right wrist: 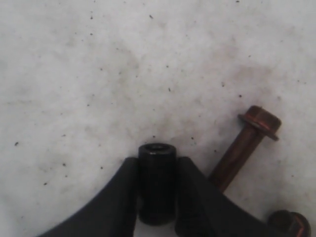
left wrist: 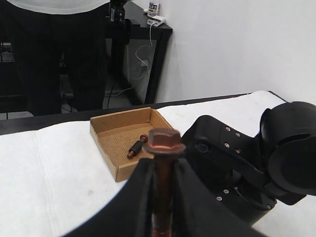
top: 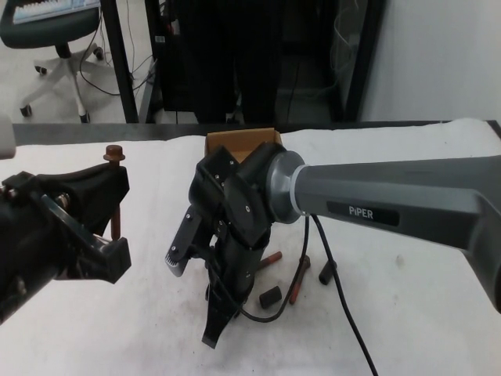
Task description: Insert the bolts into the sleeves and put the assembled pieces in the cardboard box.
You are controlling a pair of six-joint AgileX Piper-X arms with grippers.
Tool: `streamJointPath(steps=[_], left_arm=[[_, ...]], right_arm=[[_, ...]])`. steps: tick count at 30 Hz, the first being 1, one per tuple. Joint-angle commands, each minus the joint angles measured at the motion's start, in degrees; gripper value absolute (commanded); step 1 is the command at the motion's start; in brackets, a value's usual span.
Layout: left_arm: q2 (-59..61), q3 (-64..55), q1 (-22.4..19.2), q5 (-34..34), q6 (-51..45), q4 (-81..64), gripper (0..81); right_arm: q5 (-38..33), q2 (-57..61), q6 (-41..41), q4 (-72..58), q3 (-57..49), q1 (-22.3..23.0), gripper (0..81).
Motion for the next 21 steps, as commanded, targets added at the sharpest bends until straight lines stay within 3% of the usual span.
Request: streamJointPath(steps=[1, 21], left_arm=[[-0.7, -0.3, 0.1, 0.4, -0.6, -0.7, 0.3], [-0.7, -0.3, 0.1, 0.4, -0.6, -0.7, 0.3]], right_arm=[[0.2, 0.0, -0.3, -0.6, -0.3, -0.1, 26.8], [0.2, 0.0, -0.3, 0.5, -0.2, -0.1, 26.9]])
